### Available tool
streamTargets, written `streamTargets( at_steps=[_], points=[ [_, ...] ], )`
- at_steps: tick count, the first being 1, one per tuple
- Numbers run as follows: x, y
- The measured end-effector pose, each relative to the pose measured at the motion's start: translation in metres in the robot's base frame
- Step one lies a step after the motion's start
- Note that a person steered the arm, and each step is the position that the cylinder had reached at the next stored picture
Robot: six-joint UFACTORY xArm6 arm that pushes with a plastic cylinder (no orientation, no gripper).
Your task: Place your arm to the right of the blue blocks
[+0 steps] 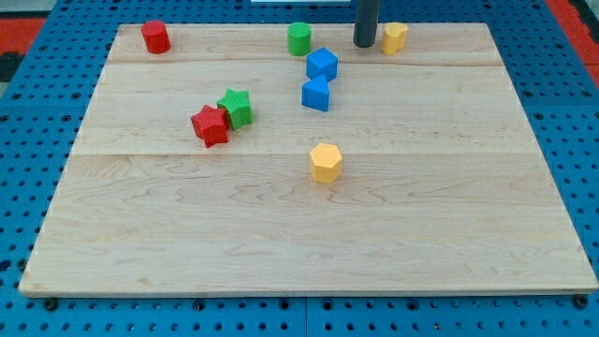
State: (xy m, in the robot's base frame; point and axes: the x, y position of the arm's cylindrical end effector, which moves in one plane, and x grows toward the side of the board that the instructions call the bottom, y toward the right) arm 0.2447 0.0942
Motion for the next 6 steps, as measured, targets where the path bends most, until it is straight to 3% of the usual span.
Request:
streamTargets(
  at_steps=[1,6],
  points=[
    [0.0236,0.002],
    [0.0246,-0.0034]
  ],
)
